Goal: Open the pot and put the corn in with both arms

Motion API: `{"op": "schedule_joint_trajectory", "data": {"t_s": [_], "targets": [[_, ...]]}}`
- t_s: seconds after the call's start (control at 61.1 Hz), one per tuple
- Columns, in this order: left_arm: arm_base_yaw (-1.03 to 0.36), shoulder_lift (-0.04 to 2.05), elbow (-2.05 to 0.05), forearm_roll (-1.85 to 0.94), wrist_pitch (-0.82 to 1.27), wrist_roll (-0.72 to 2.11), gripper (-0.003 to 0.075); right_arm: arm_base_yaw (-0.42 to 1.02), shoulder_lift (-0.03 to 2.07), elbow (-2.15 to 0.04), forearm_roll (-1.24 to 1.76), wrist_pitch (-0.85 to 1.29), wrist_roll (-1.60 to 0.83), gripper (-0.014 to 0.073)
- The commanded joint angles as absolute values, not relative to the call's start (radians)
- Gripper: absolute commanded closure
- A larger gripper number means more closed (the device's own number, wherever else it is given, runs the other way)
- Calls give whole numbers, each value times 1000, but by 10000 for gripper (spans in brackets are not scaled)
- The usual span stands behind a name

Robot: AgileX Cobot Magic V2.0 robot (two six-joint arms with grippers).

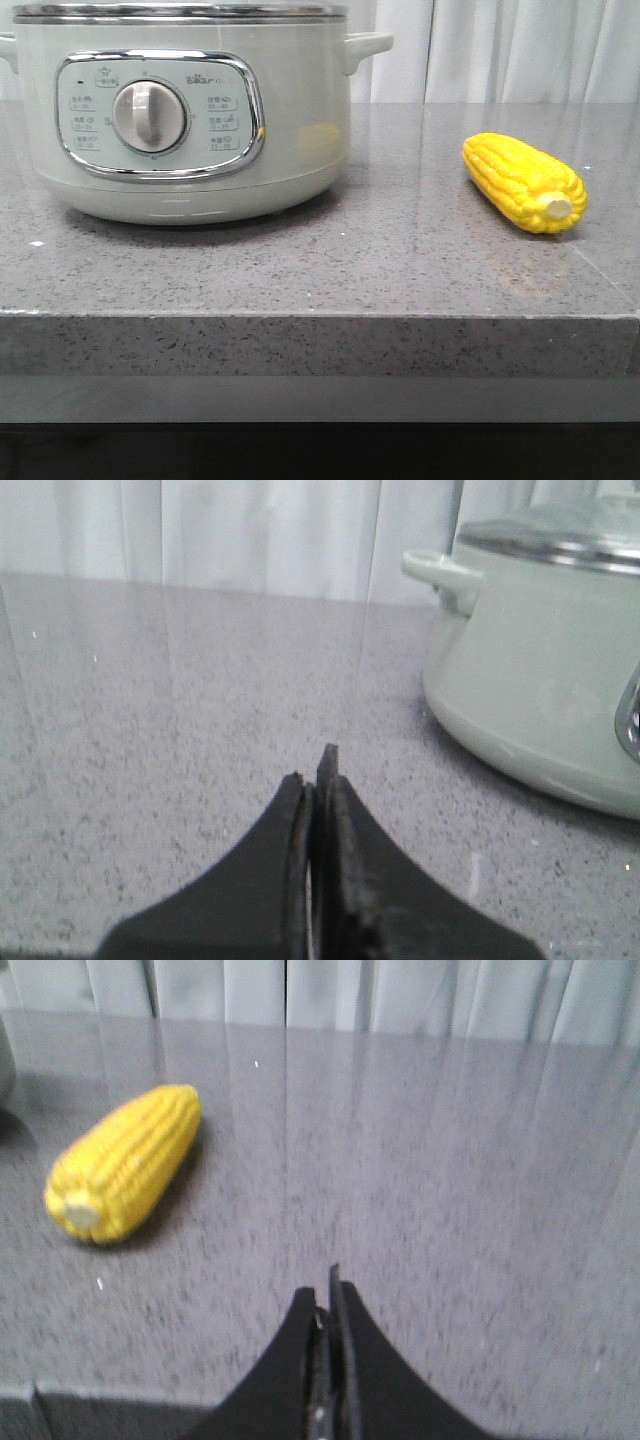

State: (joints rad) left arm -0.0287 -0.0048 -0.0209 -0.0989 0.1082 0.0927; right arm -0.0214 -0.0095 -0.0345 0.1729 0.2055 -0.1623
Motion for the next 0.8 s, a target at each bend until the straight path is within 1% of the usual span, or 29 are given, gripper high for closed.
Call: {"op": "schedule_joint_trajectory", "data": {"t_s": [0.0, 0.131, 0.245, 0.344, 0.442, 0.606, 0.638, 0.671, 0.704, 0.736, 0.753, 0.769, 0.786], "targets": [[-26, 7, -115, -90, 43, 86, 739, -25, 12, -171, 167, 159, -164, 655], [-26, 131, -282, -90, 118, 86, 739, -25, 150, -330, 166, 174, -164, 655], [-26, 295, -459, -90, 162, 86, 739, -25, 315, -468, 166, 170, -164, 655], [-26, 423, -571, -92, 169, 86, 739, -25, 439, -561, 166, 171, -164, 655], [-26, 502, -632, -92, 171, 86, 738, -24, 526, -610, 166, 174, -164, 655], [-26, 542, -645, -92, 167, 86, 733, -24, 552, -618, 166, 173, -164, 642], [-26, 544, -645, -92, 167, 86, 717, -24, 552, -618, 166, 173, -164, 621], [-26, 545, -645, -92, 167, 86, 683, -24, 552, -618, 166, 173, -164, 585], [-26, 545, -645, -92, 167, 86, 632, -24, 552, -618, 166, 173, -164, 533], [-26, 545, -645, -92, 167, 86, 563, -24, 552, -618, 166, 173, -164, 468], [-26, 545, -645, -92, 167, 86, 514, -24, 552, -618, 166, 173, -164, 438], [-26, 545, -645, -92, 167, 86, 478, -24, 552, -618, 166, 173, -164, 389], [-26, 545, -645, -92, 168, 86, 422, -24, 552, -618, 166, 173, -164, 356]]}}
